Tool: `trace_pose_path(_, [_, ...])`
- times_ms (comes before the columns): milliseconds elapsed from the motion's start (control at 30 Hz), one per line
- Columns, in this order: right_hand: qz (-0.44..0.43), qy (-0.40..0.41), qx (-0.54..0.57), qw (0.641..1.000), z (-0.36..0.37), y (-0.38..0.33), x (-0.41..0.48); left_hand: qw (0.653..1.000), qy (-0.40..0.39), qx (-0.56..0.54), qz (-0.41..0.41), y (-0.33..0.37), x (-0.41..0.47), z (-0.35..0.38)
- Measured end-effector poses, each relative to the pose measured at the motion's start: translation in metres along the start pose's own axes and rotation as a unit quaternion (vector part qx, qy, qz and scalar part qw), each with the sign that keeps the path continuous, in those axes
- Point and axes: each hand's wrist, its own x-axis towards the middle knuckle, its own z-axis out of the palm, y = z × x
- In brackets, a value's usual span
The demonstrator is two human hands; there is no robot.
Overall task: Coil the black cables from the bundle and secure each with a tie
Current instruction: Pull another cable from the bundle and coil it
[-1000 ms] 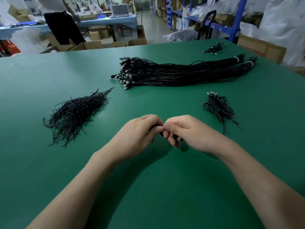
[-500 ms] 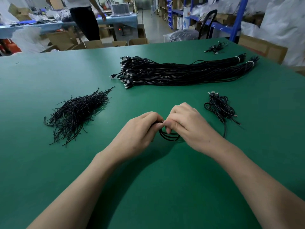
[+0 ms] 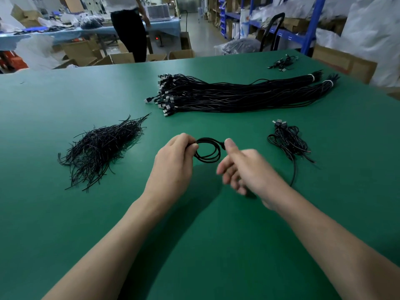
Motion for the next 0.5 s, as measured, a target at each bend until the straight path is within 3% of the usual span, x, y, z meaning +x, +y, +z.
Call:
trace_pose_path(100, [0.114, -0.171, 0.217, 0.954, 0.017, -0.004, -0.002, 0.999, 0.041, 0.016, 0.029, 0.01, -0.004, 0.002])
trace_pose_path(167, [0.119, -0.204, 0.357, 0.904, 0.021, -0.007, 0.001, 0.996, 0.041, 0.04, 0.073, 0.018, -0.008, 0.005])
trace_pose_path(267, [0.078, -0.182, 0.446, 0.873, 0.019, -0.009, 0.006, 0.986, 0.002, 0.09, 0.138, 0.022, -0.015, 0.012])
trace_pose_path(500, [0.036, -0.036, 0.463, 0.885, 0.019, -0.002, 0.012, 0.972, 0.015, 0.141, 0.185, 0.021, -0.017, 0.016])
